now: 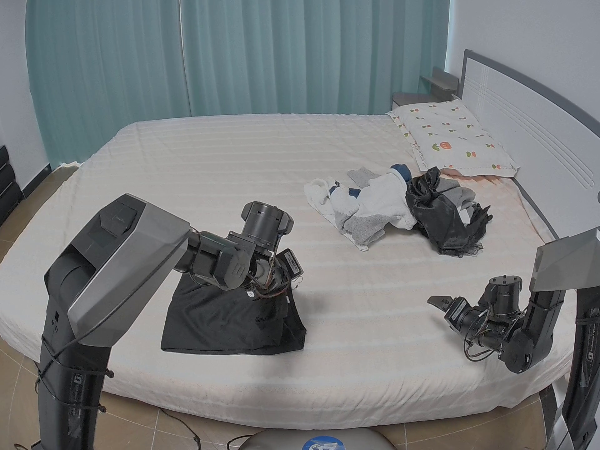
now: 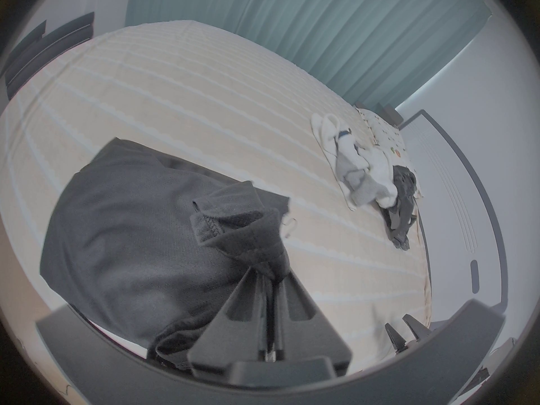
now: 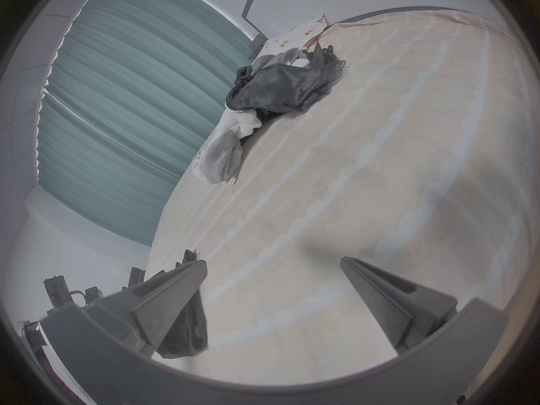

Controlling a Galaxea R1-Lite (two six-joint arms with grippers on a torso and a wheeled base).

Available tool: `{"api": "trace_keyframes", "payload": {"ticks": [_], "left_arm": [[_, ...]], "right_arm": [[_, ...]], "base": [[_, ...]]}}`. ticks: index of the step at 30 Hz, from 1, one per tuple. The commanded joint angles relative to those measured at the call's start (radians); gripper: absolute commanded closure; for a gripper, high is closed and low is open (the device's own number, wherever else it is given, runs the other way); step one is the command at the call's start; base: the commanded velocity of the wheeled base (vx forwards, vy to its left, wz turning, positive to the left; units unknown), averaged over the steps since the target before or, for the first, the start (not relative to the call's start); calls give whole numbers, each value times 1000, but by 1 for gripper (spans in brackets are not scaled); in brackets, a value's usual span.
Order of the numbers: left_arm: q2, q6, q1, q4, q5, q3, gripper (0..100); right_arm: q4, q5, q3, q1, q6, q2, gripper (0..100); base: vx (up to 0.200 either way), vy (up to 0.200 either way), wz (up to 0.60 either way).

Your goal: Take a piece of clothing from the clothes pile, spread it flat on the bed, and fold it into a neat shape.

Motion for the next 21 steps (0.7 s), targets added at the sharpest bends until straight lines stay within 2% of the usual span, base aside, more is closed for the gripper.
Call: {"api": "trace_keyframes", "payload": {"ticks": [1, 7, 8, 10, 14, 19, 21], "left_arm": [[24, -4, 5, 1, 1, -20, 0], [20, -14, 6, 1, 4, -14, 0], [3, -56, 11, 4, 3, -12, 0], [-28, -79, 25, 23, 0, -6, 0], [-86, -83, 61, 59, -20, 18, 0], [-157, -103, 129, 50, -63, 115, 0], [-186, -119, 172, 50, -134, 164, 0]], "right_arm": [[-1, 1, 0, 3, -1, 8, 0], [-8, 1, 2, 2, -1, 8, 0], [-8, 1, 5, 3, -1, 8, 0], [-11, 1, 9, 2, -1, 8, 0], [-16, 1, 11, 2, -1, 13, 0], [-16, 1, 11, 3, -1, 16, 0], [-16, 1, 14, 3, -3, 16, 0]], "base": [[0, 0, 0], [0, 0, 0], [0, 0, 0], [0, 0, 0], [0, 0, 0], [0, 0, 0], [0, 0, 0]]}}
